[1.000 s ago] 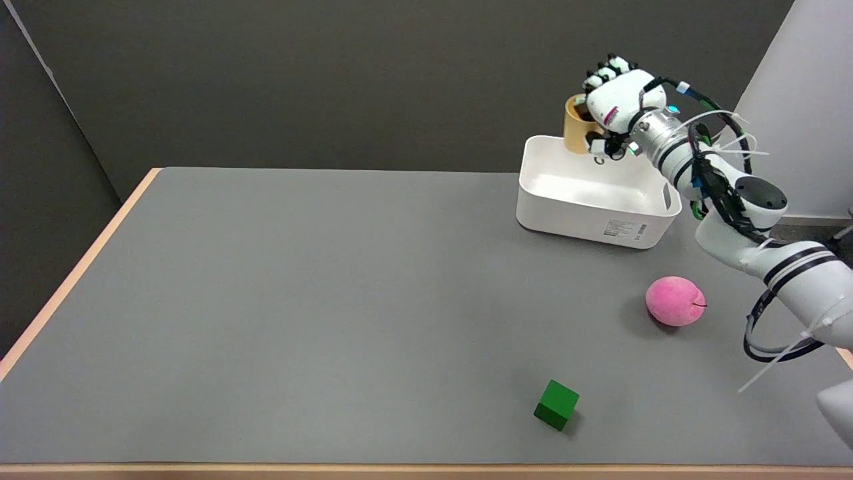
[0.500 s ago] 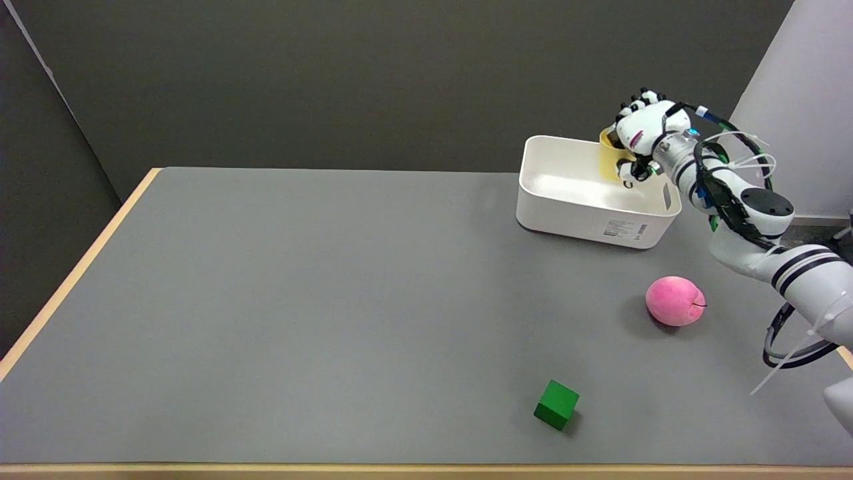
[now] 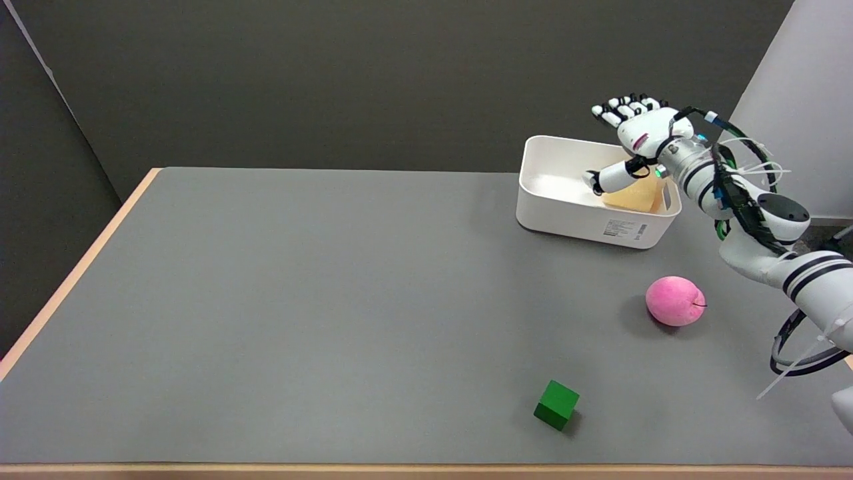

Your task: Place the yellow cup into the white box.

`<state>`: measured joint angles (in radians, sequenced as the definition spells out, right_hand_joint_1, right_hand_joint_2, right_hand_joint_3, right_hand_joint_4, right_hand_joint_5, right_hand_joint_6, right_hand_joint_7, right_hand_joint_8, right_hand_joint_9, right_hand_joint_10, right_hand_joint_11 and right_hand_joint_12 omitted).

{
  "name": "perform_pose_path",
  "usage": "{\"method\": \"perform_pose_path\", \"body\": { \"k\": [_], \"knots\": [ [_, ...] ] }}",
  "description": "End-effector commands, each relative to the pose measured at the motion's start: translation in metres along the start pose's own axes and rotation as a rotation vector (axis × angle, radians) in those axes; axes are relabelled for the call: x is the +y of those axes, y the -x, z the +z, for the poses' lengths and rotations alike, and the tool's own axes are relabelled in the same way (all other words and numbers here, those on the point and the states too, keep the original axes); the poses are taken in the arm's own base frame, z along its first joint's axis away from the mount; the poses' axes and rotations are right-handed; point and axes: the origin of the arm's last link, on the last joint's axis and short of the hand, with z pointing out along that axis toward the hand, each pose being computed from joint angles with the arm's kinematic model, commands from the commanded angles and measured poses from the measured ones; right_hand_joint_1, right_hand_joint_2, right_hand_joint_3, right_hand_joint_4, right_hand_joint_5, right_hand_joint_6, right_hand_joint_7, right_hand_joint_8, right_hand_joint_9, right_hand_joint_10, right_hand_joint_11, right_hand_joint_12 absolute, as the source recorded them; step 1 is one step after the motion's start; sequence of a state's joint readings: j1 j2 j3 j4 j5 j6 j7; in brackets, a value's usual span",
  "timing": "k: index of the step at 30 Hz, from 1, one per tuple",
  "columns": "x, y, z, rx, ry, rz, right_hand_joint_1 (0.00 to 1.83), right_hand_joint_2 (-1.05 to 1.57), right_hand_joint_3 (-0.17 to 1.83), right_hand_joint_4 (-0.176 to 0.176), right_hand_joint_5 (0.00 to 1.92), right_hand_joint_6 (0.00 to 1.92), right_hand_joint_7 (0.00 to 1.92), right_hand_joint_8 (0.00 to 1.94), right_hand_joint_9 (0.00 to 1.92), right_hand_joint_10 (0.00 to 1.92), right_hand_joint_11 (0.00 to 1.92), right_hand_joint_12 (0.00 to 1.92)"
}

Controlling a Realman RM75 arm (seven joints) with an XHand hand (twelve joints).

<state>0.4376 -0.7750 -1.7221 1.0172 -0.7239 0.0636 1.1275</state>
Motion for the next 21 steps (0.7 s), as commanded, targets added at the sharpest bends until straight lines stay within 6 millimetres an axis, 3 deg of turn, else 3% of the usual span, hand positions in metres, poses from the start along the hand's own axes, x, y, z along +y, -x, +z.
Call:
{"method": "perform_pose_path", "body": {
  "k": [1,5,8,12,13,15,19,21],
  "knots": [
    [-0.029,-0.063,-0.032,0.262,-0.141,0.276,0.18,0.50,0.89,0.069,0.00,0.00,0.00,0.00,0.00,0.06,0.00,0.78],
    [-0.053,-0.099,-0.050,0.473,-0.303,0.598,0.15,0.57,0.92,0.056,0.00,0.00,0.00,0.00,0.00,0.00,0.00,0.39],
    [-0.075,-0.117,-0.062,0.551,-0.434,0.799,0.12,0.63,0.96,0.043,0.00,0.00,0.00,0.00,0.00,0.01,0.00,0.27],
    [-0.118,-0.117,-0.068,0.486,-0.573,0.954,0.08,0.68,0.94,0.056,0.00,0.04,0.00,0.06,0.00,0.20,0.00,0.40],
    [-0.121,-0.117,-0.069,0.478,-0.582,0.978,0.08,0.70,0.91,0.055,0.00,0.07,0.00,0.09,0.00,0.24,0.00,0.42],
    [-0.138,-0.107,-0.070,0.424,-0.621,1.073,0.08,0.72,0.86,0.052,0.00,0.13,0.00,0.16,0.00,0.32,0.00,0.48],
    [-0.156,-0.087,-0.074,0.392,-0.669,1.235,0.08,0.65,1.00,0.067,0.08,0.27,0.11,0.24,0.04,0.46,0.00,0.68],
    [-0.165,-0.076,-0.077,0.387,-0.686,1.309,0.08,0.72,0.86,0.070,0.11,0.32,0.17,0.24,0.08,0.48,0.00,0.76]
  ]
}}
